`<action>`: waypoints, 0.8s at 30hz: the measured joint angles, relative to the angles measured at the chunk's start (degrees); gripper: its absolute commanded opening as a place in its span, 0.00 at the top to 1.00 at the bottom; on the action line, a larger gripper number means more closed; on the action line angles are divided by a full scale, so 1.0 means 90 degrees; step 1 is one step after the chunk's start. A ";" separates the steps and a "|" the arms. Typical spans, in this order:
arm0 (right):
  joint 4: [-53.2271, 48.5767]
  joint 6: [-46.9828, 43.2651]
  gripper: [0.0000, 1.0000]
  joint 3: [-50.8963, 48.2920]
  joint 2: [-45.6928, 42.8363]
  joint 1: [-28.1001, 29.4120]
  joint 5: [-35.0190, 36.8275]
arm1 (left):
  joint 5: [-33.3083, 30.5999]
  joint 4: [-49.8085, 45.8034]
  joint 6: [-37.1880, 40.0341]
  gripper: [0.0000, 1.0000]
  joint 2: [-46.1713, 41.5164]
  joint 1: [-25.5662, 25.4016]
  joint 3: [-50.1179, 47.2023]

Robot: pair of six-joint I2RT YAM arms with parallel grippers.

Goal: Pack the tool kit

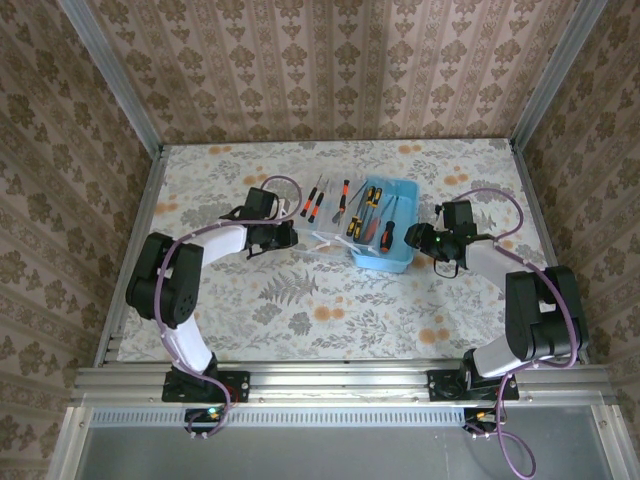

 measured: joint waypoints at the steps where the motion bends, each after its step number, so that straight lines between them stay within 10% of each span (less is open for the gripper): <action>1: 0.0017 0.0007 0.46 -0.0015 0.0000 -0.0002 -0.0007 | -0.0012 0.0000 0.0002 0.96 0.0000 -0.0005 0.0000; 24: 0.0374 0.0233 0.46 -0.0160 -0.0061 0.0002 -0.0610 | -0.1139 -0.1617 0.0321 1.00 -0.0835 -0.0053 0.0415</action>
